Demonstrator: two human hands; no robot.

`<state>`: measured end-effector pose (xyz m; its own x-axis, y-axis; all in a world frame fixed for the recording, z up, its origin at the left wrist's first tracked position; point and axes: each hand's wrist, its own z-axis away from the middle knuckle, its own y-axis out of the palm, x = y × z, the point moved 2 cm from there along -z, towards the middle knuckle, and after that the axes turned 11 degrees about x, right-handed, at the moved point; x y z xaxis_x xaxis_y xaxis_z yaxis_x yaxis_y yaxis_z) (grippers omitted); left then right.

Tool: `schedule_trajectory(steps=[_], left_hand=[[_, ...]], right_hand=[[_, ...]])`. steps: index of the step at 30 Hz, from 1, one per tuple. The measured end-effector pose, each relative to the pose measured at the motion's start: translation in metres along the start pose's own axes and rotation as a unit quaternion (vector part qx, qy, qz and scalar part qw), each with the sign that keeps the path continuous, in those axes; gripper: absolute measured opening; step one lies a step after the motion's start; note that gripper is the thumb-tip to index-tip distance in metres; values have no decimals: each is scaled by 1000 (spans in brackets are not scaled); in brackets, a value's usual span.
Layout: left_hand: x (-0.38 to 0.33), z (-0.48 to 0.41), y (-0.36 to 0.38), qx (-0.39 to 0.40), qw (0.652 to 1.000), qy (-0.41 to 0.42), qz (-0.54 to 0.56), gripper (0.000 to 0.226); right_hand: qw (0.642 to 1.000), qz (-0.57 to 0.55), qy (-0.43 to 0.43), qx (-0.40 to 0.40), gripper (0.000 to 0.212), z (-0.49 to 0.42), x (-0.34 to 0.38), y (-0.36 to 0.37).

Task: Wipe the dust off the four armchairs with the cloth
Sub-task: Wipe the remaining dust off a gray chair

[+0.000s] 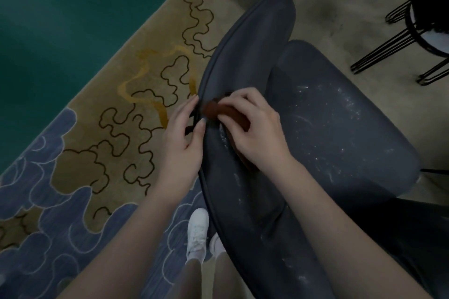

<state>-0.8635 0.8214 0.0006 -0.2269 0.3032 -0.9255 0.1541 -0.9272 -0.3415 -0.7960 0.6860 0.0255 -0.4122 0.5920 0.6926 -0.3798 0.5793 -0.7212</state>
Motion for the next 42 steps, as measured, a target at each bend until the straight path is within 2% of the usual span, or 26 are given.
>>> schedule_trajectory(steps=[3,7,13,16,23,28,30,33,37,40,42], left_hand=[[2,1,-5,18,1000,9,23,40],[3,-1,-13,51,998,15,44,42],[7,-4,-14,60,997,20,40,43],[9,-4,-13,65,996,16,52,44],[12,-5,-11,64,996,26,55,41],[9,-3,-9,45,997,21,56,41],[8,-3,-9,45,997,18,60,40],[7,-3,-10,45,997,16,61,39],[3,1,-5,25,998,-5,50,39],[-2,6,3,-13,998,-34,43,39],[-5,10,8,-33,997,-54,52,40]], right_hand=[[997,-6,-45,56,19,36,2,-1],[994,-22,-52,93,21,71,4,-8],[1000,19,3,-12,19,9,-1,-22],[999,34,-2,2,19,3,2,-5],[996,5,-51,79,19,96,17,-1],[1000,-5,-8,16,19,67,12,-7],[1000,4,-7,13,18,57,13,1],[998,15,-53,40,20,80,17,7],[987,13,-102,119,21,126,16,-2],[993,-86,-29,76,22,121,3,-12],[995,-91,17,34,23,114,-2,-11]])
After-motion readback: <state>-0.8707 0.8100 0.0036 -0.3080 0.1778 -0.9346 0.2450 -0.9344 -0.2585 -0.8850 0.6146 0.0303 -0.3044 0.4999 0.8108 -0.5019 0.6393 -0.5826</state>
